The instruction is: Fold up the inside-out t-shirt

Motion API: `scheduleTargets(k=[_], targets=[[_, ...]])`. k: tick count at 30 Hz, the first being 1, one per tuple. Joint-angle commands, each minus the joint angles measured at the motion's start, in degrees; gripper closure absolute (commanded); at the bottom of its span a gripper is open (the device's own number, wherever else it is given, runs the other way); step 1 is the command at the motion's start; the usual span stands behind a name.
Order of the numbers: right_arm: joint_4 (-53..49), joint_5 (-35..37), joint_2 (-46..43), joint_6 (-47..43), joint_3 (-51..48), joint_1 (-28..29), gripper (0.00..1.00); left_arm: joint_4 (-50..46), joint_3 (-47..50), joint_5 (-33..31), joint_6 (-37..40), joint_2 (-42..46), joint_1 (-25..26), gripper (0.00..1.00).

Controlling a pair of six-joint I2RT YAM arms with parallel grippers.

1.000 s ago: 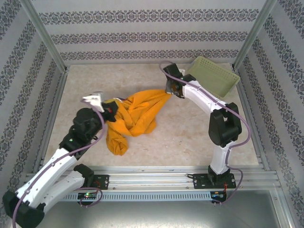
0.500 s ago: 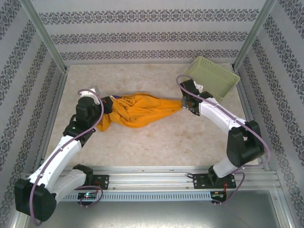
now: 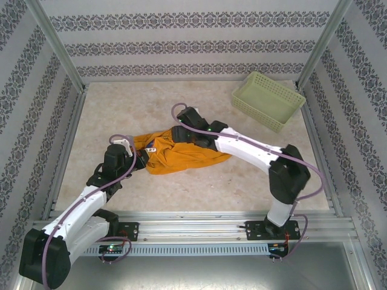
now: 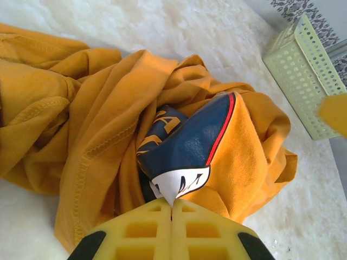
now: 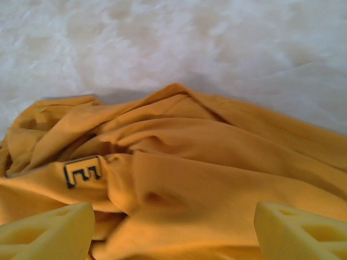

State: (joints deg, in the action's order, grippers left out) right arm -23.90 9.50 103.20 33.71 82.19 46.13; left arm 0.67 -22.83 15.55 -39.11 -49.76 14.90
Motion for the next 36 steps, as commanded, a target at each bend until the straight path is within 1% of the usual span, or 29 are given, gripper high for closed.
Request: scheduleTargets(k=[1,2,4,5,6,7,8,10,12,13,17,19,21,24,28,32,34,35,36], targets=[[-0.6,-4.8,4.0,0.7,2.8,-0.4,0.23,0.7,-0.2,0.9,0.7,0.7,0.0,1.00],[-1.8,-5.1,5.3,1.0,4.1,-0.3,0.25,0.7,-0.1,0.7,0.7,0.8,0.0,1.00],[-5.1,-3.0,7.5,1.9,6.0,-0.5,0.30,0.1,0.0,0.0,0.6,1.0,0.0,1.00],[-6.1,-2.0,8.1,1.9,6.5,-0.8,0.35,-0.1,0.0,-0.2,0.8,1.2,0.0,1.00],[-7.1,-0.9,8.8,1.8,7.0,-1.4,0.42,-0.5,0.0,-0.6,0.9,1.7,0.0,1.00],[-7.7,-0.1,9.0,1.6,7.2,-1.9,0.51,-1.1,-0.1,-1.3,1.0,2.3,0.0,1.00],[-7.7,0.0,8.9,1.4,7.2,-2.9,0.64,-2.1,-0.2,-2.4,1.3,2.9,0.0,1.00],[-6.8,0.1,7.4,0.9,6.8,-5.3,0.85,-4.7,-0.5,-5.7,1.6,4.9,-0.1,1.00],[-6.6,0.6,5.4,0.3,7.1,-7.6,0.98,-7.2,-0.8,-8.6,2.3,7.0,-0.2,1.00],[-6.6,1.1,4.1,-0.3,7.8,-8.9,1.00,-8.9,-1.3,-10.1,2.6,8.5,-0.3,1.00],[-5.6,1.1,-2.5,-0.2,7.6,-13.8,1.00,-13.7,-2.8,-16.1,3.0,16.6,-1.2,1.00],[-3.1,0.7,-6.8,0.7,4.2,-15.6,1.00,-14.3,-2.4,-18.6,3.0,20.2,-1.3,1.00],[-0.6,0.3,-10.3,2.5,-0.7,-16.9,1.00,-15.3,-2.1,-20.0,2.6,21.0,-1.3,1.00],[3.3,-1.1,-13.7,5.5,-9.6,-18.6,1.00,-17.0,-1.7,-18.8,1.5,16.5,-1.3,1.00],[7.5,-1.8,-14.9,8.6,-20.0,-20.0,1.00,-17.4,-0.6,-15.7,0.7,8.0,-1.3,1.00],[10.3,-4.2,-13.2,9.6,-24.9,-19.9,1.00,-18.4,-2.8,-11.8,2.7,1.2,-1.3,1.00],[11.3,-4.9,-13.0,9.5,-26.2,-19.3,1.00,-19.9,-5.7,-9.0,4.7,-1.6,-0.8,0.90],[11.5,-4.8,-13.2,9.3,-26.7,-18.9,1.00,-21.8,-7.9,-9.4,5.5,-2.8,0.2,0.81],[11.6,-4.5,-13.5,9.2,-27.1,-18.5,1.00,-23.4,-9.9,-10.8,5.9,-3.6,1.7,0.68]])
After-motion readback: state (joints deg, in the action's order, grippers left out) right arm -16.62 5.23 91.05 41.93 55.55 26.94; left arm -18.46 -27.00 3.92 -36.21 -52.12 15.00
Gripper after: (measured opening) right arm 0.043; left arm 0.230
